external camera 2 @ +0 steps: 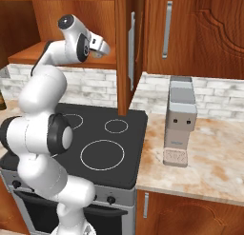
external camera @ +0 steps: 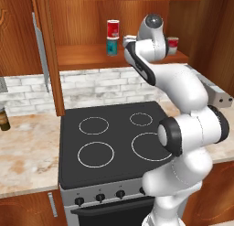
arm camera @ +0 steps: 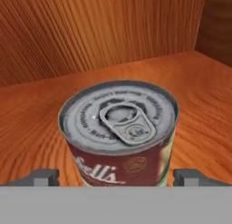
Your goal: Stack two cans on top of the other two cans in the cabinet.
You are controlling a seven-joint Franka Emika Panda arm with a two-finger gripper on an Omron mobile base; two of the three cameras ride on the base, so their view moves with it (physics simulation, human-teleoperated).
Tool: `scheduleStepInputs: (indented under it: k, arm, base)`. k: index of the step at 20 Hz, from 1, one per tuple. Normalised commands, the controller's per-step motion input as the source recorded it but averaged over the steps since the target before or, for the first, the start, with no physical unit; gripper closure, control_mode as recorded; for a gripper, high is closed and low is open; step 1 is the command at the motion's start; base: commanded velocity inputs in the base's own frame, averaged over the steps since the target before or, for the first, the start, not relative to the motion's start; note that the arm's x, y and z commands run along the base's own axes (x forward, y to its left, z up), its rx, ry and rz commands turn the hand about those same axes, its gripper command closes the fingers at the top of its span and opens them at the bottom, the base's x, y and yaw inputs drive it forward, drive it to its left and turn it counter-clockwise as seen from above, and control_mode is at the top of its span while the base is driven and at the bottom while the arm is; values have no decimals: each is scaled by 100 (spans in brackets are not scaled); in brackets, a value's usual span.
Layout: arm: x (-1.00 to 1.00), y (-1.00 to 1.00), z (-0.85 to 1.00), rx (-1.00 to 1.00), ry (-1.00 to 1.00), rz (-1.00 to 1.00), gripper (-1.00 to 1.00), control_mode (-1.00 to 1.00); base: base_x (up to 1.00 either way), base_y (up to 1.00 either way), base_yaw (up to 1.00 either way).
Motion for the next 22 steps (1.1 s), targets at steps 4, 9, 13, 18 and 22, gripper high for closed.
scheduleStepInputs:
  k: [4,9,13,18,22]
  arm:
    - [27,0,0,0,0,0,-100,-100]
    - [9,-1,-3,0,0,0,100,-100]
    - [-10,-5,-1,0,0,0,100,-100]
    - [-32,-1,1,0,-4,0,100,-100]
    - [-27,0,16,-6,-19,-6,100,-100]
  base:
    - [0,0,0]
    - [0,0,0]
    - [0,0,0]
    - [0,0,0]
    - [0,0,0]
